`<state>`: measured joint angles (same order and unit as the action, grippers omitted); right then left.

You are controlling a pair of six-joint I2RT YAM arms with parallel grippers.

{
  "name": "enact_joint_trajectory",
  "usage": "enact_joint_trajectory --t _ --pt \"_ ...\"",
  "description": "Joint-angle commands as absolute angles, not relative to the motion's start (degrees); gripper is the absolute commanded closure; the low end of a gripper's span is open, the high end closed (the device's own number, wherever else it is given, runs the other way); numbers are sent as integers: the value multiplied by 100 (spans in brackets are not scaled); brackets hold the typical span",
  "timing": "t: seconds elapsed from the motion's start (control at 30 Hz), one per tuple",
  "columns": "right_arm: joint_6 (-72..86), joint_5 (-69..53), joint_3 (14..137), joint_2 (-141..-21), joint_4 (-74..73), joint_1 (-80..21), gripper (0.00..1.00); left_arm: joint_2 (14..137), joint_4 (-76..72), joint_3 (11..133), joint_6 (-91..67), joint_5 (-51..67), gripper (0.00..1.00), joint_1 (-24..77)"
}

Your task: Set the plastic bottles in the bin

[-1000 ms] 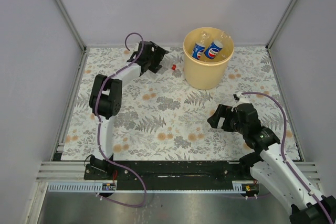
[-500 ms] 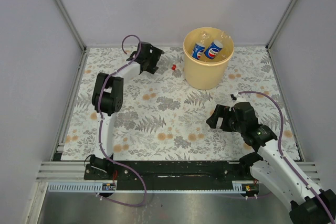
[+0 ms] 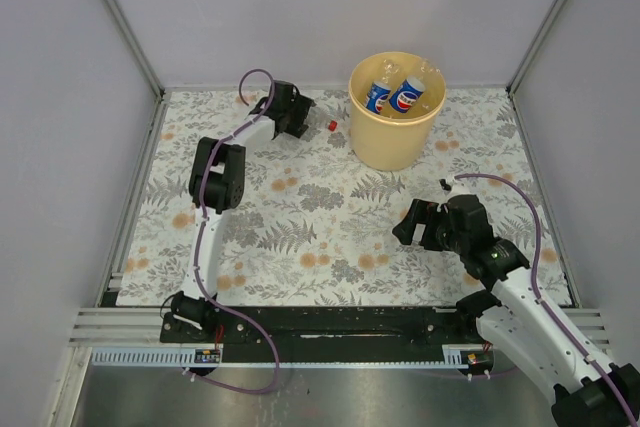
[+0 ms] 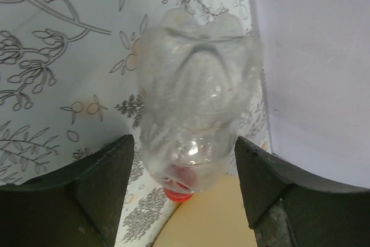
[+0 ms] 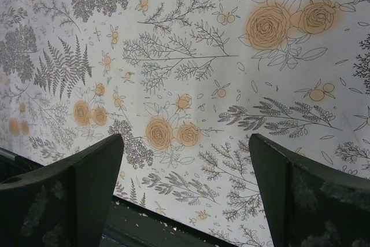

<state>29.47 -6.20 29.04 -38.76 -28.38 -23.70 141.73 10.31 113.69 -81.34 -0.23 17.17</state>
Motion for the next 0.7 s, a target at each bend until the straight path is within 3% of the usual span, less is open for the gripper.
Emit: enact_joint_trajectory --t 0.0,0.13,0.4,0.53,0.67 --pt "2892 -668 3067 -3762 -2803 -2408 0 14098 1205 11374 -8262 -167 33 1679" --pt "2935 -659 3094 -3665 -2891 -2408 1 13607 871 10680 -8271 -281 44 1644" --pt "3032 -580 3094 -3375 -3076 -2408 1 11982 668 9564 -7270 -817 47 1591" --pt "3102 -589 3076 -3208 -3120 -2408 1 11024 108 9177 -5937 -731 55 1687" --pt "3129 -580 3024 -3111 -3164 -2408 1 10258 35 9377 -4178 -843 56 2170"
